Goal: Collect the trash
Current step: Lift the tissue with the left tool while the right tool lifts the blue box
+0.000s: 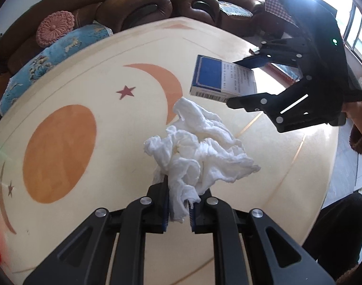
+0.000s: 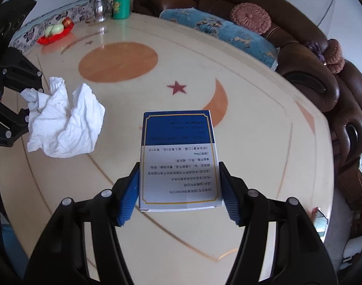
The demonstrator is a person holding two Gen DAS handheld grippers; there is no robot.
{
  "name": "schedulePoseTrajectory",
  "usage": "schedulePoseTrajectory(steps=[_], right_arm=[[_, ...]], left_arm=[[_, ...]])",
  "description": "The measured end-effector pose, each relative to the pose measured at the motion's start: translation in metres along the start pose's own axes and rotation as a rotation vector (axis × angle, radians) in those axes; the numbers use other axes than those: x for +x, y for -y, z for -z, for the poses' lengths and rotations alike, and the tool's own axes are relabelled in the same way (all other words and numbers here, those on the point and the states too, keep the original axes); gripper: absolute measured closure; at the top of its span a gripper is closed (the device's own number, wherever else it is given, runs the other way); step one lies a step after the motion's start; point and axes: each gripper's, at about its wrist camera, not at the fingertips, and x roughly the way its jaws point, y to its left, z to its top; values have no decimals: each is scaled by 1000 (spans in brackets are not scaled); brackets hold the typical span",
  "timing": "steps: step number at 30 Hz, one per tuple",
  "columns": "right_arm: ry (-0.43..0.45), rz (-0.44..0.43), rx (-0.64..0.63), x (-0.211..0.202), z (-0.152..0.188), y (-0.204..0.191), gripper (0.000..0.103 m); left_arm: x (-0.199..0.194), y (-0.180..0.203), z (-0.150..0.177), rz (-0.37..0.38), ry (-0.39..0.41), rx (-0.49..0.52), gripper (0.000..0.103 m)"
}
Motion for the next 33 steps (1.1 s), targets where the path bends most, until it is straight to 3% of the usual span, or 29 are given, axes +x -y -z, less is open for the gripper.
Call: schedulePoseTrajectory(steps=[23,33], right_arm=[[140,138,45,-170,15,-83,42],[173,153,80,-227,45,-137,42]], left_arm=[[-164,56,61,-128,193,-100,90],[-207,84,98,-203,229,-180,90]])
